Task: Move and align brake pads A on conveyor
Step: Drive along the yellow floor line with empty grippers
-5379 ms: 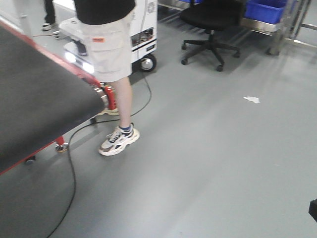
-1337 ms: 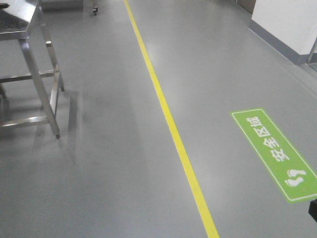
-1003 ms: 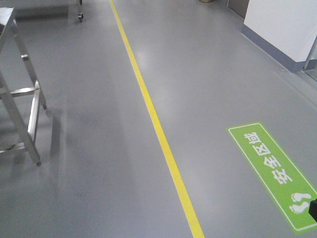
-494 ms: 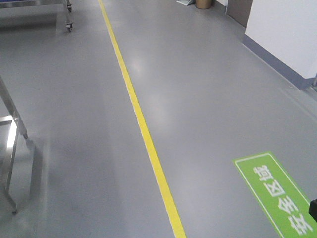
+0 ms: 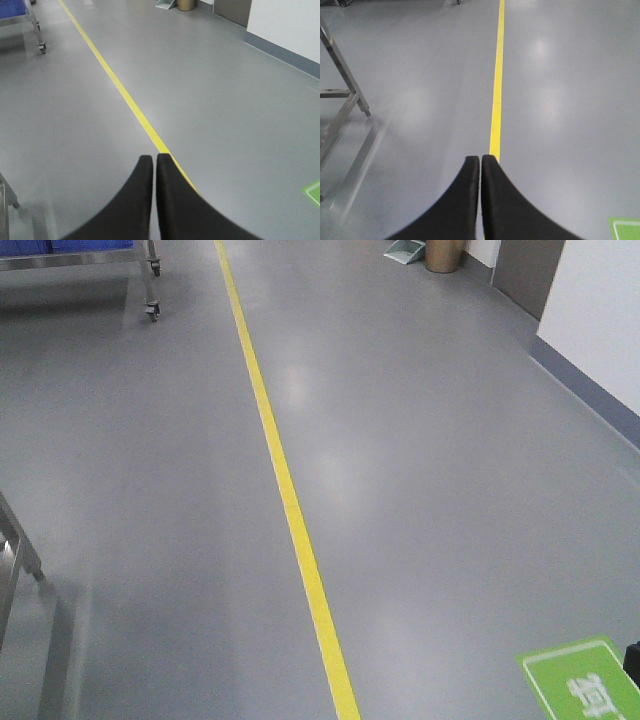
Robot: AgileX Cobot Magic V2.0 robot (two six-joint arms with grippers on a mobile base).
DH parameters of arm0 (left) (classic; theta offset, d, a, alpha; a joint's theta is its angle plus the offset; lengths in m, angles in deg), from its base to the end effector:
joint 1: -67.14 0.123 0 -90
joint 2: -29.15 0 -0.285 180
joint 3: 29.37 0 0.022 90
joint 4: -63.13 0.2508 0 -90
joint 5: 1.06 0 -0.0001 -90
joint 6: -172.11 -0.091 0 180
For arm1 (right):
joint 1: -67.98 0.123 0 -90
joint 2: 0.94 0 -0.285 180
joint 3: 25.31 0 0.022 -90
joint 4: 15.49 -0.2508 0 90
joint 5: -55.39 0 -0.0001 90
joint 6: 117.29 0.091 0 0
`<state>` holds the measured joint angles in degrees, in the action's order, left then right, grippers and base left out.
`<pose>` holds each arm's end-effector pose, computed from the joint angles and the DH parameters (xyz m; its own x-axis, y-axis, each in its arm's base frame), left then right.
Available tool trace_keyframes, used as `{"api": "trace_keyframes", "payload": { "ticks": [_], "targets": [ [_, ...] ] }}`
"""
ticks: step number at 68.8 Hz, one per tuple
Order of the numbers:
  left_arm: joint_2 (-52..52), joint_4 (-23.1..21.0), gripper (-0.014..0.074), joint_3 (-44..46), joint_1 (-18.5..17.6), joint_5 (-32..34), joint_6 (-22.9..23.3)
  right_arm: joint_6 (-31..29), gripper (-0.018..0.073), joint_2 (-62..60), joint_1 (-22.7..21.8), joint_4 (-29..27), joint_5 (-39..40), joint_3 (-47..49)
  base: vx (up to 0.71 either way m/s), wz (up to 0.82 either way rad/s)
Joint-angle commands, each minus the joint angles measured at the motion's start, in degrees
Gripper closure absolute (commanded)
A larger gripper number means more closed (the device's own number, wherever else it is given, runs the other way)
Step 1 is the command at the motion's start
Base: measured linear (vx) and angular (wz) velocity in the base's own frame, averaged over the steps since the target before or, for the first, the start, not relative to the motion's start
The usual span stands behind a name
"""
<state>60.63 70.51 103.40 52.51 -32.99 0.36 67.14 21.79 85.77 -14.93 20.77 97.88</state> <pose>0.0825 -0.0151 0.3107 -0.3441 0.0542 -0.9374 0.1786 0.9839 -0.0086 0.0599 0.0187 0.2630 -0.4096 -0.0587 -0.9104 -0.2730 0.9601 0.0609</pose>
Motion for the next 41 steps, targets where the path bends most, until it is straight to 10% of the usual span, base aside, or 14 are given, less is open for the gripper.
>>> {"api": "trace_keyframes", "payload": {
  "ticks": [1, 41],
  "targets": [
    [0.27, 0.2, 0.0603, 1.47, 0.21, 4.03, 0.4, -0.7, 0.0569, 0.41, 0.03, 0.37, 3.94, 1.56, 0.64, 0.11],
    [0.27, 0.2, 0.0603, 1.47, 0.21, 3.96, 0.4, -0.7, 0.0569, 0.41, 0.03, 0.37, 3.9, 1.56, 0.63, 0.16]
  ]
}}
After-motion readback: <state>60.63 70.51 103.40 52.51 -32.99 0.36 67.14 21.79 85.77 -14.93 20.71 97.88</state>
